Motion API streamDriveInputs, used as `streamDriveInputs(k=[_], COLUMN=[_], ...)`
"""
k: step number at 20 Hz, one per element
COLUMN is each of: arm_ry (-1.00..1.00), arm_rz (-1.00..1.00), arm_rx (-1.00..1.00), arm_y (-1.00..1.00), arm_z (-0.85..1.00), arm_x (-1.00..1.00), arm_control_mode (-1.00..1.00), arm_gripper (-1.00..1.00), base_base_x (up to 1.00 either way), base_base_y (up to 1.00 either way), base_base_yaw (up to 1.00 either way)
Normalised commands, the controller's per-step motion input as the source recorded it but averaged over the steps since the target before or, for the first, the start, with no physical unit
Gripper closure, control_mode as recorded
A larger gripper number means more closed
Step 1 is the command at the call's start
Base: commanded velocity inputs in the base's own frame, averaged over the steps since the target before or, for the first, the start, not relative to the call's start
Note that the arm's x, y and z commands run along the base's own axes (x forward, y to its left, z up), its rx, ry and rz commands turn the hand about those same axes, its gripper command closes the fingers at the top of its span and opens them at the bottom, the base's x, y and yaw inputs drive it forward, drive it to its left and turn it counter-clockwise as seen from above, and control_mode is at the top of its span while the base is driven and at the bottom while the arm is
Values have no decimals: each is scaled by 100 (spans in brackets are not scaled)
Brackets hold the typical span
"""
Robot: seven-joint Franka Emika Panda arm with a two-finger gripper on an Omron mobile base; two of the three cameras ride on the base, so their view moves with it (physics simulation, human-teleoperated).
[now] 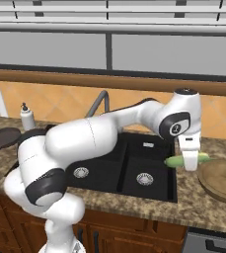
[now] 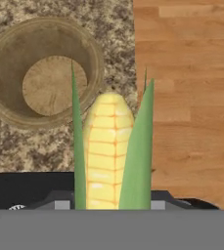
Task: Pick the corn from the sink and place it in the bowl. Then pick the bowl and place it in the microwave. Then close the microwave door and press the start button.
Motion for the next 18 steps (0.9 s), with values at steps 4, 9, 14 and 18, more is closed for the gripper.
streamDriveInputs(k=[4,9,14,18], arm_ry=[0,0,0,0], arm_rz=[-2,0,0,0], arm_rx=[-6,-1,0,0], arm_y=[-55,-57,-62,-67], arm_z=[1,-16,-34,-12], arm_x=[1,18,37,40], arm_control_mode=[-100,-100,-100,-100], arm_gripper=[100,100,100,100], base_base_x=[0,0,0,0], base_base_y=[0,0,0,0], base_base_yaw=[0,0,0,0])
